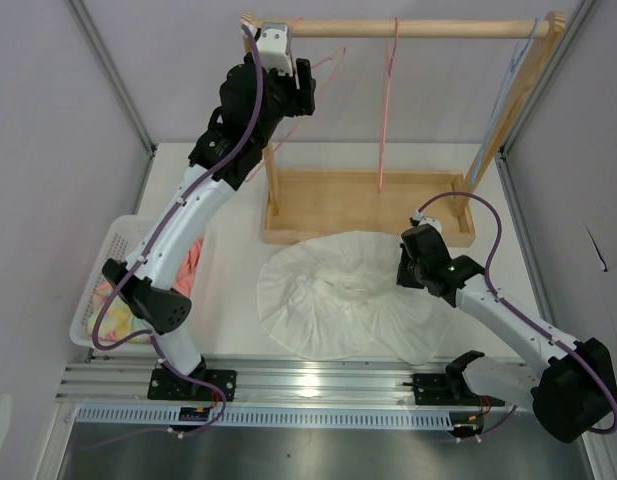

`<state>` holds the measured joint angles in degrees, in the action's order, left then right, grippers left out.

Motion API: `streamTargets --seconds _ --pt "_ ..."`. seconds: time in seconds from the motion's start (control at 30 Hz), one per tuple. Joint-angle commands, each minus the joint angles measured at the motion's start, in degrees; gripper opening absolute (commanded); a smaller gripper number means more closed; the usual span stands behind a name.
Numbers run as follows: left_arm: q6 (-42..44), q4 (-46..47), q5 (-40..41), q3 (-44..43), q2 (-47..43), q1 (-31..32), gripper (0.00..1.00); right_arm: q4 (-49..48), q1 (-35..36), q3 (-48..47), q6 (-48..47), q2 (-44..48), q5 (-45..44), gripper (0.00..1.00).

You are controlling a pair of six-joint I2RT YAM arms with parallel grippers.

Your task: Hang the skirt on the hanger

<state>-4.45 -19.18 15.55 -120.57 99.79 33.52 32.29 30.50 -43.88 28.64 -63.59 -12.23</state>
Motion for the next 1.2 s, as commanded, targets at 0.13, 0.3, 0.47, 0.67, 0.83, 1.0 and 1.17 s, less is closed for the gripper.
streamTargets --seconds 0.13,0.3,0.47,0.67,0.83,1.0,1.17 --pt "0.93 5.82 -3.6 -1.68 0.58 -0.73 0.68 -0.57 -0.35 -0.86 -1.13 0.05 0.36 0.0" --pt "1.72 5.82 -3.86 -2.56 2.25 -0.82 0.67 -0.74 -0.62 -0.59 -1.31 0.05 0.63 0.0" --pt "1.99 5.29 -4.39 -3.61 3.57 -1.17 0.66 -0.57 -0.79 -0.68 -1.75 0.14 0.63 0.0" --pt "1.72 5.38 -5.44 -5.81 4.71 -1.61 0.46 -0.74 -1.23 -0.42 -2.01 0.13 0.8 0.0" --pt "2.42 6.69 -5.7 -7.56 4.19 -1.79 0.23 -0.74 -1.41 -0.59 -2.01 0.22 1.15 0.0" --pt "2.51 6.87 -7.02 -9.59 3.75 -2.4 0.0 -0.83 -1.41 -0.59 -2.28 -0.04 0.98 0.0" --pt "3.04 7.49 -10.09 -9.59 3.05 -3.1 0.0 -0.92 -1.32 -0.6 -2.36 -0.22 0.8 0.0"
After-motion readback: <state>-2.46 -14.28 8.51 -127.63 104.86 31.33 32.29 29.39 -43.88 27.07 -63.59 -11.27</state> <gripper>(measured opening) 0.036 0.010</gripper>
